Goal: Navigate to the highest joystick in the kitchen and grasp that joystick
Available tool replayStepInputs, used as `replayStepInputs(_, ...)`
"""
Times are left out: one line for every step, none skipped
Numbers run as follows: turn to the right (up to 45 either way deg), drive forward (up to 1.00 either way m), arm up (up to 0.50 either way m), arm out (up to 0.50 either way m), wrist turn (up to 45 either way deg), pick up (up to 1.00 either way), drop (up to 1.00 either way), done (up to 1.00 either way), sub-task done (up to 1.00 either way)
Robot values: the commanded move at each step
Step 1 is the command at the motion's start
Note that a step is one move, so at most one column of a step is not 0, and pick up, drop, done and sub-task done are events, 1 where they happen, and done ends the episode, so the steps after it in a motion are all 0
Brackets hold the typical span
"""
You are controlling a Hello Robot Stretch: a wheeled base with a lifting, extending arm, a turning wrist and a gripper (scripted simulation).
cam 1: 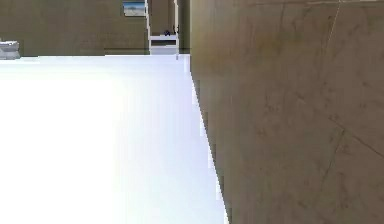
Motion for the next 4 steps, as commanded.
replayStepInputs(-45.0, 0.0, 0.0, 0.0, 0.0, 0.0, 0.0, 0.0, 0.0)
replayStepInputs(-6.0, 0.0, 0.0, 0.0, 0.0, 0.0, 0.0, 0.0, 0.0)
replayStepInputs(0.0, 0.3, 0.0, 0.0, 0.0, 0.0, 0.0, 0.0, 0.0)
replayStepInputs(42.0, 0.0, 0.0, 0.0, 0.0, 0.0, 0.0, 0.0, 0.0)
